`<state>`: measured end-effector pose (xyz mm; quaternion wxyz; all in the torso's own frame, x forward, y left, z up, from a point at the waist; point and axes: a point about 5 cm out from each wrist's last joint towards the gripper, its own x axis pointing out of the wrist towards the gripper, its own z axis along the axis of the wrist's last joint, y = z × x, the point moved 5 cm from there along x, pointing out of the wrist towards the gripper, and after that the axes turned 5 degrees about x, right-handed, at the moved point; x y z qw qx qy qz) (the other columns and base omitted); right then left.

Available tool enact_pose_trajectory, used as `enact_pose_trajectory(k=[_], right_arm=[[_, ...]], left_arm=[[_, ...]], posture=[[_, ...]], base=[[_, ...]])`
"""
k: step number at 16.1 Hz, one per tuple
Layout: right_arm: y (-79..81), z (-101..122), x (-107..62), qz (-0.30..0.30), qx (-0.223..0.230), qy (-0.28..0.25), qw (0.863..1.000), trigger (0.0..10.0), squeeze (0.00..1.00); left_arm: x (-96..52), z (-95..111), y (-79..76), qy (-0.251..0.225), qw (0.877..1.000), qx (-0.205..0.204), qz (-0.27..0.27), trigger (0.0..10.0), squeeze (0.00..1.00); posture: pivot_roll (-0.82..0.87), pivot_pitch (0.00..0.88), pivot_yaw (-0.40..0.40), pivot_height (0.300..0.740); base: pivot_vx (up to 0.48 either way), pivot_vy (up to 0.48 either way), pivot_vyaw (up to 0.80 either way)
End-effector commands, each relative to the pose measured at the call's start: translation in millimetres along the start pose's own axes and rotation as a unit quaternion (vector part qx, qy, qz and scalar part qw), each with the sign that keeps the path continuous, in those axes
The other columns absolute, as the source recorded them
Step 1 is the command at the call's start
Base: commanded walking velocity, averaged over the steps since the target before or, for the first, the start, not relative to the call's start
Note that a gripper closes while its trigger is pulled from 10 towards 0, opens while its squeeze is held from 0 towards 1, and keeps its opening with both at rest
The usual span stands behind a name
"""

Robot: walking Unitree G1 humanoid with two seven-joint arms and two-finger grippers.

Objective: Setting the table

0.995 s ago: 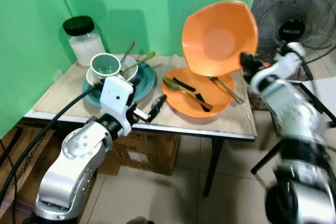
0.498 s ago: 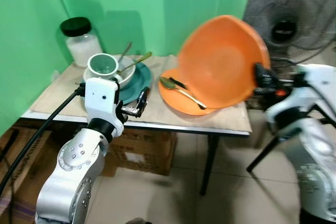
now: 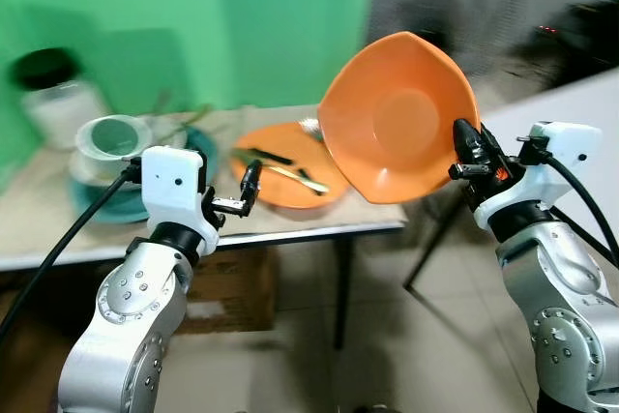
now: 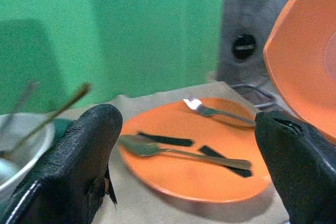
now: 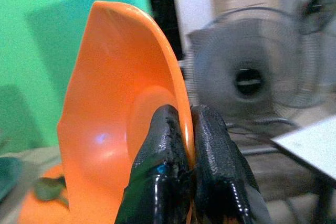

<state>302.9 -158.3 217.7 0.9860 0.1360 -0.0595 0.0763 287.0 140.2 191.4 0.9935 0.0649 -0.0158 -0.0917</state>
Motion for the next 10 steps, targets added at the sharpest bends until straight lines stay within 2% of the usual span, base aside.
enact_pose_trajectory(k=[1,4,8,9,10], right_arm=[[3.7,10,-0.3,0.004,-0.016,-0.020,1.000,10.0,0.00],[-2.6,11,5.0,-0.030,-0.031,-0.022,0.999,10.0,0.00],[10.6,2,5.6,0.011,-0.012,0.010,1.000,10.0,0.00],[12.7,0,5.2,0.016,-0.014,0.016,1.000,10.0,0.00],[14.3,-3,5.6,0.017,-0.014,0.022,1.000,10.0,0.00]], left_arm=[[0.7,1,0.3,-0.002,1.000,0.007,0.002,10.0,0.00],[2.1,4,-2.8,-0.005,1.000,-0.009,-0.001,10.0,0.00],[2.8,1,1.3,0.004,0.999,-0.043,0.009,10.0,0.00],[2.4,1,2.3,0.003,0.999,-0.044,0.011,10.0,0.00],[2.6,0,4.7,0.006,1.000,-0.025,0.018,10.0,0.00]], posture=[[-0.07,0.000,0.027,0.740],[-0.08,0.000,0.035,0.740],[-0.07,0.000,0.032,0.740],[-0.07,0.000,0.030,0.740],[-0.06,0.000,0.026,0.740]], base=[[0.000,0.000,-0.80],[0.000,0.000,-0.80],[0.000,0.000,-0.79],[0.000,0.000,-0.80],[0.000,0.000,-0.80]])
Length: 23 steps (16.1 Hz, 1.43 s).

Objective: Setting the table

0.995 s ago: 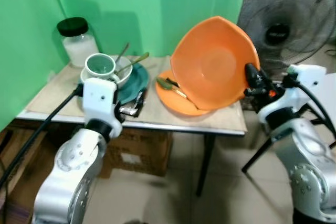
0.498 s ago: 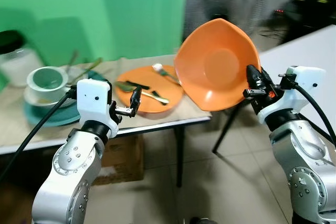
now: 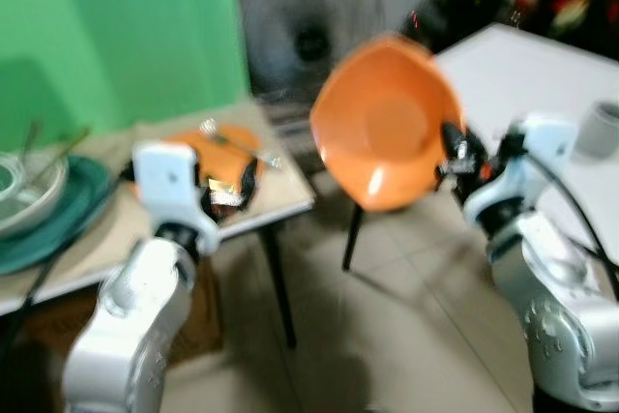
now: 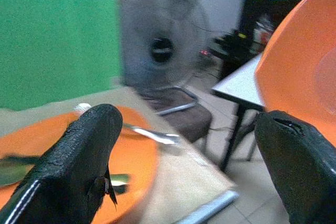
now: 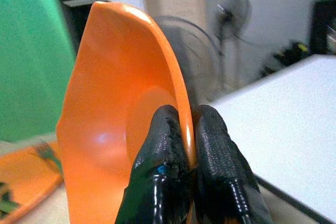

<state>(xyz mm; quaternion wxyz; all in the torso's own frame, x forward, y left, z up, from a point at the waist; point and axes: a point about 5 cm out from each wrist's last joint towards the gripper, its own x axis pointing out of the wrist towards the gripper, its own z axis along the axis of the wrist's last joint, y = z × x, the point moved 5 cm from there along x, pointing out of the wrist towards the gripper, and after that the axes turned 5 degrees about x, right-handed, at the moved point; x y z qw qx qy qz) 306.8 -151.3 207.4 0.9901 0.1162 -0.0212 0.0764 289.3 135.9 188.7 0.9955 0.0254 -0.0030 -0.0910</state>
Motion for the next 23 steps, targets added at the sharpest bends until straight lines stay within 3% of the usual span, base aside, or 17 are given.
enact_pose_trajectory(k=[1,4,9,15,18,23], right_arm=[[11.5,9,1.9,0.022,0.002,-0.015,1.000,10.0,0.00],[14.0,3,2.4,0.029,0.006,0.001,1.000,10.0,0.00],[10.8,-8,1.0,0.013,0.010,0.021,1.000,10.0,0.00],[10.2,-16,-5.1,-0.004,0.030,0.035,0.999,10.0,0.00],[9.5,-16,-6.2,-0.010,0.034,0.034,0.999,10.0,0.00],[8.4,-14,-5.5,-0.013,0.031,0.035,0.999,10.0,0.00]], left_arm=[[-0.2,3,8.9,-0.005,1.000,0.020,0.018,10.0,0.00],[-0.9,6,15.5,-0.016,0.999,0.035,0.037,10.0,0.00],[-0.1,3,14.0,-0.011,0.999,0.043,0.028,10.0,0.00],[6.1,2,12.5,-0.005,0.997,0.073,0.016,10.0,0.00],[7.0,2,12.2,-0.005,0.997,0.072,0.015,10.0,0.00],[6.1,1,15.6,-0.007,0.999,0.047,0.021,10.0,0.00]], posture=[[-0.06,0.000,0.026,0.740],[-0.06,0.000,0.010,0.740],[-0.06,0.000,0.008,0.740],[-0.07,0.000,0.021,0.740],[-0.07,0.000,0.023,0.740],[-0.07,0.000,0.020,0.740]], base=[[0.000,0.000,-0.80],[0.000,0.000,-0.43],[0.000,0.000,0.00],[0.000,0.201,-0.79],[0.000,-0.480,-0.80],[0.000,0.000,0.00]])
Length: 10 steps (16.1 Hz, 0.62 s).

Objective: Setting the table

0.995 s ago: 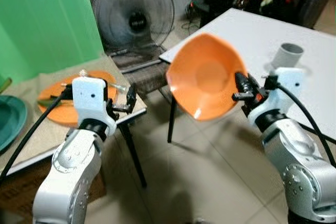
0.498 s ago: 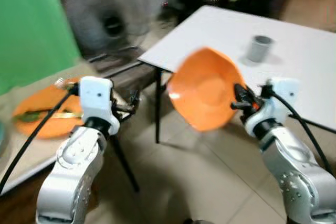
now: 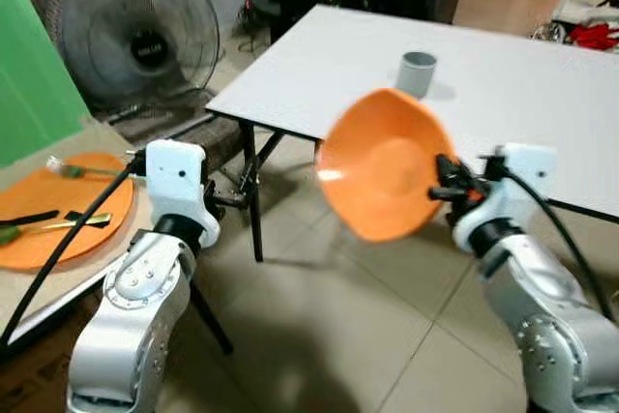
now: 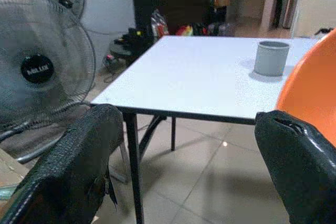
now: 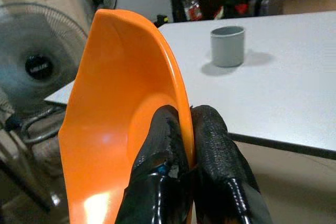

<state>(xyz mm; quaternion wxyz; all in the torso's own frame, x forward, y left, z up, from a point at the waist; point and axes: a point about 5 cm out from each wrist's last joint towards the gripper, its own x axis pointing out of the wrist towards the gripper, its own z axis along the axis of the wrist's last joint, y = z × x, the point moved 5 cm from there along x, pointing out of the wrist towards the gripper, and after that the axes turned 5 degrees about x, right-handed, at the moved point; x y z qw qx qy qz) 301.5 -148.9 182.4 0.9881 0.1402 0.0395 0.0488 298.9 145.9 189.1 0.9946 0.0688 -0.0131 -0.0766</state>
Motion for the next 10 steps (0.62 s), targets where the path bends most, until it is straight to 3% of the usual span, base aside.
enact_pose_trajectory(k=[1,4,7,10], right_arm=[[11.8,10.0,-0.4,0.023,0.001,-0.018,1.000,10.0,0.00],[11.3,8.5,2.3,0.023,-0.001,-0.012,1.000,10.0,0.00],[9.9,8.7,3.8,0.020,0.000,-0.012,1.000,10.0,0.00],[7.9,10.6,5.8,0.013,0.010,-0.016,1.000,10.0,0.00]], left_arm=[[-1.7,0.4,4.8,-0.002,1.000,0.002,0.007,10.0,0.00],[-2.7,2.1,0.5,-0.011,1.000,-0.009,-0.012,10.0,0.00],[-2.4,2.6,0.0,-0.013,1.000,-0.009,-0.014,10.0,0.00],[-1.4,2.7,-0.9,-0.015,1.000,-0.010,-0.022,10.0,0.00]], posture=[[-0.07,0.000,0.018,0.740],[-0.07,0.000,0.017,0.740],[-0.07,0.000,0.016,0.740],[-0.07,0.000,0.019,0.740]], base=[[0.000,0.000,0.00],[0.000,0.000,0.00],[0.000,0.000,-0.73],[0.256,0.000,-0.80]])
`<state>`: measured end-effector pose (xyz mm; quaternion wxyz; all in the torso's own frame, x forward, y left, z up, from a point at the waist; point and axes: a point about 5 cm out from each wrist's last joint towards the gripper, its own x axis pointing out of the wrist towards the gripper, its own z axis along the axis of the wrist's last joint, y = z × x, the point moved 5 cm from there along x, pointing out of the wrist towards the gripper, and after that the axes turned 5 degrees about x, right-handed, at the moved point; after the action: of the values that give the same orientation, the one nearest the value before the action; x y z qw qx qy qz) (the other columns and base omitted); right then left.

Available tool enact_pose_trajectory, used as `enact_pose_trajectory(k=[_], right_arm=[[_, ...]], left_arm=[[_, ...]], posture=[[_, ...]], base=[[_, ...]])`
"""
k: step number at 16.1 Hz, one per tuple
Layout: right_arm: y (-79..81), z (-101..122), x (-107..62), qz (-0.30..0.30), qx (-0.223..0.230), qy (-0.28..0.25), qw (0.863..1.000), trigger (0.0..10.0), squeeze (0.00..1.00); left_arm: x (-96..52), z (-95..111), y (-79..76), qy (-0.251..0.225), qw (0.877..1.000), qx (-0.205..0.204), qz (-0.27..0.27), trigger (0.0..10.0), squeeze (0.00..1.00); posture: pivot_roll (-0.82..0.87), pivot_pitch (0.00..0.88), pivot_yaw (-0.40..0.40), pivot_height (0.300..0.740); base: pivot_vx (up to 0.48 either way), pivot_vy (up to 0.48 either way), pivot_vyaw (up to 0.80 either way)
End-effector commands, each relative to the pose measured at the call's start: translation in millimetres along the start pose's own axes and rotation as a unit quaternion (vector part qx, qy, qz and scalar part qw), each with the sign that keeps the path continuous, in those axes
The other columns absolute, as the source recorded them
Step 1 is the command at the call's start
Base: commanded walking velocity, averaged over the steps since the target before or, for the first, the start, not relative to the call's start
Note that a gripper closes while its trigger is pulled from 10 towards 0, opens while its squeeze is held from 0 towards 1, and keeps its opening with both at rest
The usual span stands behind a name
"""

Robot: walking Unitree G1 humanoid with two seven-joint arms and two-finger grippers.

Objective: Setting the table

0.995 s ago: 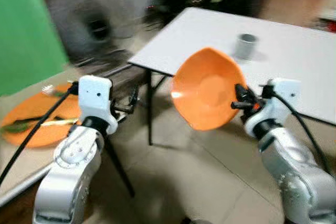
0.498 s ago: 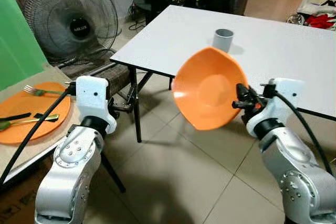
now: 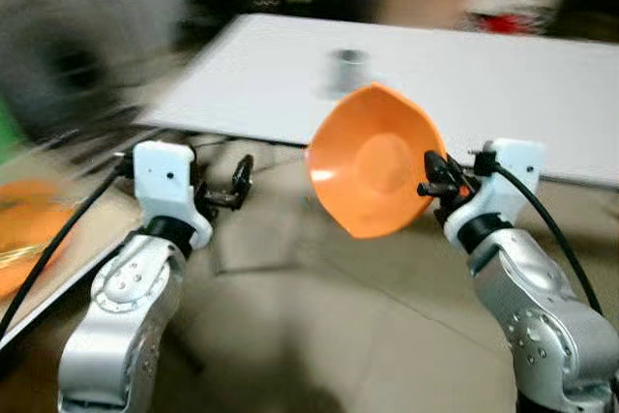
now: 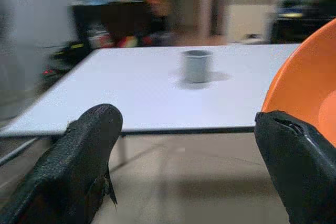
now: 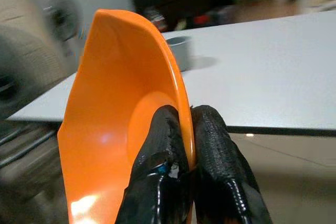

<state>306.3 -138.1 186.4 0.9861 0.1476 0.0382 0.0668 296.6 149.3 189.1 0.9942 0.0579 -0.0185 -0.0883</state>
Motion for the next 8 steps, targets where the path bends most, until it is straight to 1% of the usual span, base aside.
enact_pose_trajectory(k=[1,2,8], right_arm=[[-3.1,9.4,0.0,-0.005,0.003,-0.017,1.000,10.0,0.00],[-3.4,9.8,0.2,-0.006,0.003,-0.017,1.000,10.0,0.00],[-3.6,16.2,4.0,0.001,0.000,-0.024,1.000,10.0,0.00]], left_arm=[[1.6,3.0,-4.0,-0.007,1.000,0.000,-0.011,10.0,0.00],[2.2,2.8,-4.1,-0.007,1.000,0.000,-0.012,10.0,0.00],[3.1,-0.8,4.5,-0.003,1.000,-0.006,0.010,10.0,0.00]], posture=[[-0.07,0.000,0.019,0.740],[-0.08,0.000,0.021,0.740],[-0.08,0.000,0.018,0.740]], base=[[0.266,0.000,-0.80],[0.277,0.000,-0.77],[0.282,0.000,0.00]])
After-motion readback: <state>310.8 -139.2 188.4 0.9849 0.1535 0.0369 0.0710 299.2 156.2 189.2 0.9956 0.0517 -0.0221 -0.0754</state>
